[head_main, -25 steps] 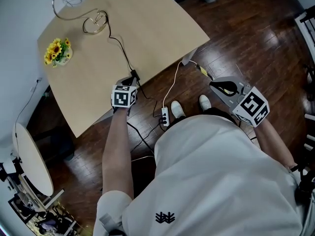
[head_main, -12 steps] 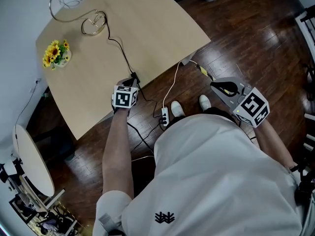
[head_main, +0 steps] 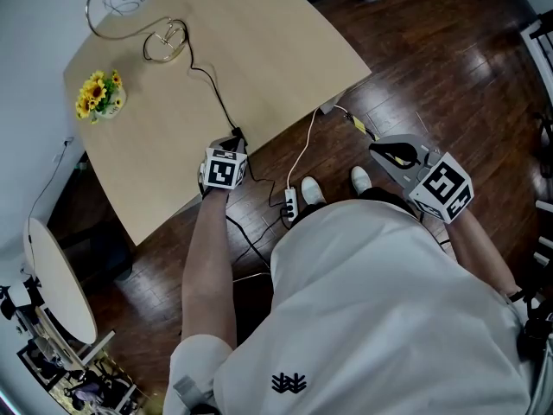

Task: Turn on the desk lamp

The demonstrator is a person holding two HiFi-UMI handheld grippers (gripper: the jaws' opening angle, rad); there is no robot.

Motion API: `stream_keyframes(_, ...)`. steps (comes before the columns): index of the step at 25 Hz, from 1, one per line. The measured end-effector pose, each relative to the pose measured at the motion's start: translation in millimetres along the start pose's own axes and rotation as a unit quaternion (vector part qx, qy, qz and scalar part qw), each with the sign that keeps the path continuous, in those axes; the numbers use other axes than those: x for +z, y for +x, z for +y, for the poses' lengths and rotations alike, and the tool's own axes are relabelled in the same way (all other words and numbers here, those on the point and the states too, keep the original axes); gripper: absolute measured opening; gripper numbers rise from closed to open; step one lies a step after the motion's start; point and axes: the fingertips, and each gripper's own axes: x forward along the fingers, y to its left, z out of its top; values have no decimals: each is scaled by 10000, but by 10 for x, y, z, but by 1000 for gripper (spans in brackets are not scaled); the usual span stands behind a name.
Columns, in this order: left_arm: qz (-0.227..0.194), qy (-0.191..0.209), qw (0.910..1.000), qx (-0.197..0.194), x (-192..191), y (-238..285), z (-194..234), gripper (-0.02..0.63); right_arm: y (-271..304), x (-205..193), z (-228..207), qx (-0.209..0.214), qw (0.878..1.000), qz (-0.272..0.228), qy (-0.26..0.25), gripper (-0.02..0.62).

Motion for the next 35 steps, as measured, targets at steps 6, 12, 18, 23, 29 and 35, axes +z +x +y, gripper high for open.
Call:
stream_keyframes(6, 117, 44, 9999, 24, -17, 19, -11, 21, 15, -18, -33, -22, 10000, 40, 33, 3)
stream_keyframes(12, 183, 112, 9998, 17, -18, 24, -30, 21, 36, -16, -14, 26, 10000, 37, -6, 4)
stream_keyframes(18, 53, 56, 9999, 70, 13, 5, -14, 21, 34, -10, 12, 26, 10000, 31, -46, 4)
stream_keyframes(23, -276, 52, 9993, 253, 108, -145, 39, 21, -8, -2, 28, 19, 10000, -3, -76, 3)
stream_keyframes(29, -983, -304, 9943, 280, 346, -485, -3, 21, -3, 32, 78, 47, 9999, -39, -91, 3)
stream_keyframes(35, -2114, -856, 9736, -61, 652, -957, -232, 21, 1, 54, 122, 76, 9998, -102, -147, 4)
